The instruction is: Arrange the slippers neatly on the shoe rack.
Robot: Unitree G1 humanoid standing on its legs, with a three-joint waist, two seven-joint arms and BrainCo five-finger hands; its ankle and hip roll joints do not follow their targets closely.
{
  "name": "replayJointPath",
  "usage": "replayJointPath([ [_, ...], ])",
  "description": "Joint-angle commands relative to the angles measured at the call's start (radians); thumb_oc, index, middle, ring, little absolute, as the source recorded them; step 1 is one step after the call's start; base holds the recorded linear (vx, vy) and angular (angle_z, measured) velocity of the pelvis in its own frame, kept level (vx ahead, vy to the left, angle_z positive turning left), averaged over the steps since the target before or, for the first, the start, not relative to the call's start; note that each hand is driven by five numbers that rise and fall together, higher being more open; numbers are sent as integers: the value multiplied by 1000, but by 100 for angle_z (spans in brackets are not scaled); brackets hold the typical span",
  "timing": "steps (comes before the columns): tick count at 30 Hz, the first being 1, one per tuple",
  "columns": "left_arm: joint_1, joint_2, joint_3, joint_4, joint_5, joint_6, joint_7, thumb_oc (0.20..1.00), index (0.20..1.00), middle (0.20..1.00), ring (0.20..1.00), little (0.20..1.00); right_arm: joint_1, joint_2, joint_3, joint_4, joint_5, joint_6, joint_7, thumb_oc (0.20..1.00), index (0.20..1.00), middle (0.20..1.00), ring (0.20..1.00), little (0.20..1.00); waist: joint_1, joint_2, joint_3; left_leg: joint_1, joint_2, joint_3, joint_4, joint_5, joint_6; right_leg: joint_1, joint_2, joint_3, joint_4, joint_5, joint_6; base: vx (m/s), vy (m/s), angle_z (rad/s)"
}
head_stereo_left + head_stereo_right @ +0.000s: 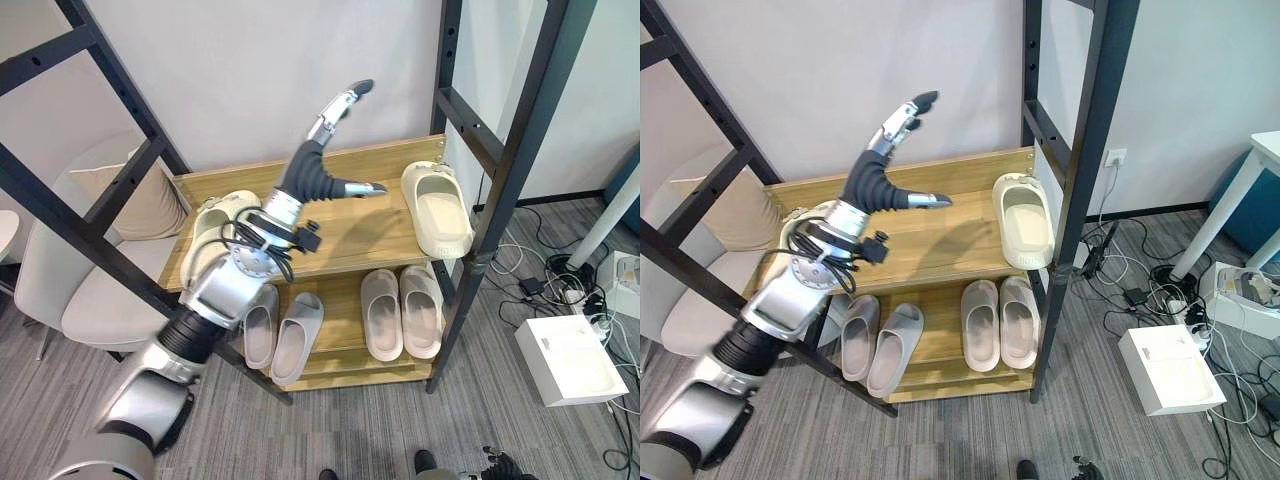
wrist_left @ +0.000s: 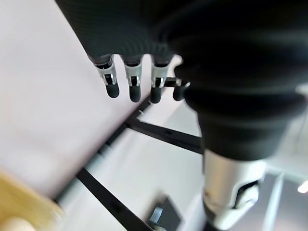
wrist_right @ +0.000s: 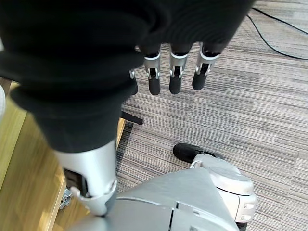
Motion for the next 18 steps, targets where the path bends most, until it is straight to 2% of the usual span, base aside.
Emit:
replayJointPath([
  [1,-139,55,9,79,161,3,86,1000,1000,1000,1000,1000,-27,45,15,11,21,-33,6,1000,1000,1000,1000,1000,1,-47,-7,42,38,-37,-6,-50,-59,22,-32,-34,1,-53,49,0,0,0],
  [3,-165,149,-13,129,272,28,114,1000,1000,1000,1000,1000,-36,43,17,15,25,-38,3,1000,1000,1000,1000,1000,3,-43,-9,43,38,-33,-6,-49,-60,22,-30,-35,1,-54,51,0,0,0],
  [4,-166,149,-14,131,273,28,114,1000,1000,1000,1000,1000,-36,44,17,16,25,-38,3,1000,1000,1000,1000,1000,3,-44,-9,44,38,-33,-6,-49,-60,23,-30,-35,1,-54,51,0,0,0],
  [5,-189,212,-29,171,336,52,124,1000,1000,1000,1000,1000,-40,39,21,19,27,-40,4,1000,1000,1000,1000,1000,5,-38,-12,42,37,-33,-6,-48,-62,22,-29,-36,1,-55,51,0,0,0],
  [7,-182,224,-24,169,340,48,128,1000,1000,1000,1000,1000,-41,42,21,20,26,-41,6,1000,1000,1000,1000,1000,7,-39,-10,42,37,-34,-6,-48,-62,22,-29,-37,1,-55,52,0,0,0],
  [8,-175,279,-22,175,372,64,128,1000,1000,1000,1000,1000,-40,41,23,22,23,-41,5,1000,1000,1000,1000,1000,12,-36,-10,42,36,-35,-6,-47,-63,22,-29,-38,1,-54,51,0,0,0],
  [9,-175,280,-22,175,373,65,128,1000,1000,1000,1000,1000,-41,42,23,22,23,-41,5,1000,1000,1000,1000,1000,11,-36,-10,43,36,-35,-6,-47,-63,22,-29,-38,1,-55,51,0,0,0],
  [12,-123,349,20,167,391,66,127,1000,1000,1000,1000,1000,-43,45,22,26,18,-38,8,1000,1000,1000,1000,1000,24,-34,-10,41,35,-40,-6,-47,-63,23,-29,-41,1,-56,50,0,0,0],
  [18,-9,407,89,159,422,78,123,1000,1000,1000,1000,1000,-39,48,22,27,7,-35,10,1000,1000,1000,1000,1000,40,-33,-8,37,34,-47,-6,-45,-64,27,-29,-53,1,-57,48,0,0,0],
])
